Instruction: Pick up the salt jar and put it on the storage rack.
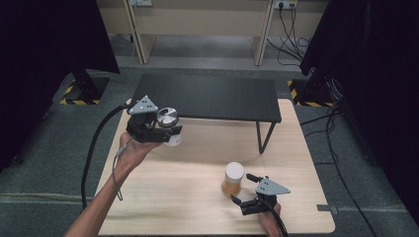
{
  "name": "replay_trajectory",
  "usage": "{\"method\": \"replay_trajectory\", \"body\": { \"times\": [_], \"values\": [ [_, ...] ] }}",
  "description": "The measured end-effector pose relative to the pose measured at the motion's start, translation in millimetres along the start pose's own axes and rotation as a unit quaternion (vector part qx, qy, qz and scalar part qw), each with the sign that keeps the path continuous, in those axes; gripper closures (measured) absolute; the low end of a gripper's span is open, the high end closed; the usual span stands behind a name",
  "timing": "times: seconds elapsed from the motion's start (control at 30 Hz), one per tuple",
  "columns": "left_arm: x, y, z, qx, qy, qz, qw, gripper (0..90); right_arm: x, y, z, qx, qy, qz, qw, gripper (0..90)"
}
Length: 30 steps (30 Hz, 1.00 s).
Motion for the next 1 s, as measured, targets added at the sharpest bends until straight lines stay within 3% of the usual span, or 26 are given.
{"method": "replay_trajectory", "body": {
  "times": [0.3,0.43,0.6,1.0],
  "values": [
    [35.5,1.6,16.5,0.024,-0.023,-0.002,0.9994,31.5,-0.1,0.0,-0.3,0.0,-0.001,0.0,1.0,1.0],
    [48.2,6.2,22.0,0.042,-0.021,0.009,0.9989,31.5,-0.1,-0.2,-0.3,0.001,0.0,-0.001,1.0,1.0],
    [54.6,12.5,36.2,0.056,-0.048,0.003,0.9973,31.5,-0.2,-0.4,-0.3,0.002,0.001,-0.002,1.0,1.0],
    [60.1,34.1,57.7,0.108,-0.063,0.019,0.992,31.5,-1.0,-1.3,-2.1,0.004,0.005,-0.009,0.9999,1.0]
  ]
}}
Point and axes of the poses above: each handheld gripper's, and its own axes: y roughly forward along the jaws, x roughly out of its top, z roughly to its left, the point moved 9 cm from there along y, roughly forward along the jaws, and after that the axes turned 4 degrees about x, right-handed, at the moved point
